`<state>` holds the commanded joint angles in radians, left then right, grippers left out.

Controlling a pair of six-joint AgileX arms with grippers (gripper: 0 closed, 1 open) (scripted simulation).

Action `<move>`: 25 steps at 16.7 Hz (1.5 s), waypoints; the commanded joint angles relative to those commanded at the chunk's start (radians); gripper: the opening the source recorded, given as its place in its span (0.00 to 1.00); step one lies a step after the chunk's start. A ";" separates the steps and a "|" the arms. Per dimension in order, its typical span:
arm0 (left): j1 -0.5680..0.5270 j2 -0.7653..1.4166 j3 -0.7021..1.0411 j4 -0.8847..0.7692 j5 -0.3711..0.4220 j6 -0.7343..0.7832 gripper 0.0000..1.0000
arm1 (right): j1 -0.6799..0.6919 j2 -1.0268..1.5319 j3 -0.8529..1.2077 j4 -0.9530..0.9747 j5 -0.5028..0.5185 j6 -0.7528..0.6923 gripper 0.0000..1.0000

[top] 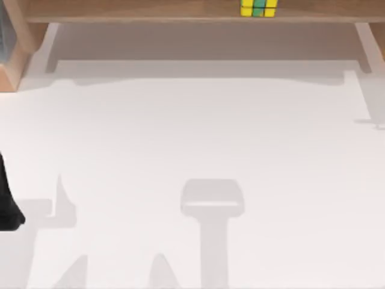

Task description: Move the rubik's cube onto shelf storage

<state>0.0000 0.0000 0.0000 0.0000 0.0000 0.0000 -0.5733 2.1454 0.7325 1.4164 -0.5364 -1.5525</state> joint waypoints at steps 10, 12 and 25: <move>0.000 0.000 0.000 0.000 0.000 0.000 1.00 | 0.075 0.100 0.240 -0.141 0.083 -0.001 0.00; 0.000 0.000 0.000 0.000 0.000 0.000 1.00 | 0.078 0.103 0.245 -0.146 0.086 0.001 0.00; 0.000 0.000 0.000 0.000 0.000 0.000 1.00 | 0.133 0.224 0.515 -0.298 0.149 0.001 0.00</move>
<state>0.0000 0.0000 0.0000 0.0000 0.0000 0.0000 -0.4400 2.3691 1.2477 1.1188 -0.3872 -1.5514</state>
